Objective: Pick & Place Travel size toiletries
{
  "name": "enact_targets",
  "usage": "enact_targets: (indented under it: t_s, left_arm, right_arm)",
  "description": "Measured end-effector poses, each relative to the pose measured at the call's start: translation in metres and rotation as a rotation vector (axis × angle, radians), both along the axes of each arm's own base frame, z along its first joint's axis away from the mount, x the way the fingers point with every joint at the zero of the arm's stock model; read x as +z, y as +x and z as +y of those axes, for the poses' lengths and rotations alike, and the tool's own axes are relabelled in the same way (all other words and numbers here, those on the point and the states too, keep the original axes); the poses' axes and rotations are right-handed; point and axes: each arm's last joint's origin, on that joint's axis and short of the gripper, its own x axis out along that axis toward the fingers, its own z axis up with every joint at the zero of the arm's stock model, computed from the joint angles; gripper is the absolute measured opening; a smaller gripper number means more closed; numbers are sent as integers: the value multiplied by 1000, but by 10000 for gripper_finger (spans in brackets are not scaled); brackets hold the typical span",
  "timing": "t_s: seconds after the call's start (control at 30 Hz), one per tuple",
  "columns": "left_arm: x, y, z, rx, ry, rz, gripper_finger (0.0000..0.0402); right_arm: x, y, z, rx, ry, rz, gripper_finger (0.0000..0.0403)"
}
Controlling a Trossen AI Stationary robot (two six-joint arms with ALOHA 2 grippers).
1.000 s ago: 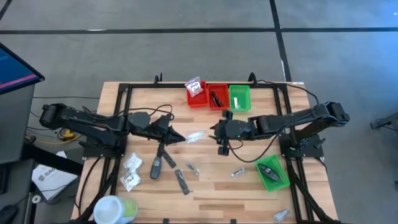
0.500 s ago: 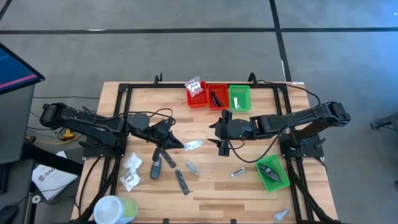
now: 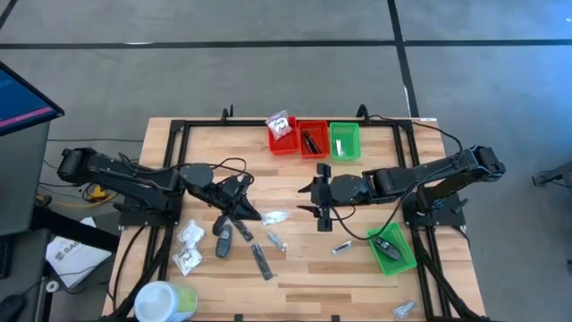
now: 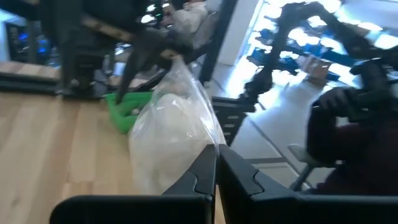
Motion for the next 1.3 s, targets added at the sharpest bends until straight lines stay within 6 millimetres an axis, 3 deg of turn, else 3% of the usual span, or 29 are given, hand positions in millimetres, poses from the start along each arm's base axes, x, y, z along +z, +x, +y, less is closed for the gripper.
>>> enact_targets:
  t_s: [0.33, 0.83, 1.3]
  left_arm:
    - [2, 0, -2, -27, -2, -20, 0]
    - [1, 0, -1, 27, 3, -11, 0]
    - [-3, 3, 2, 100, 11, 22, 0]
  right_arm:
    - [7, 4, 5, 91, 19, -75, 177]
    - [20, 7, 13, 137, 33, -213, 210]
    - [12, 13, 18, 175, 102, -191, 231]
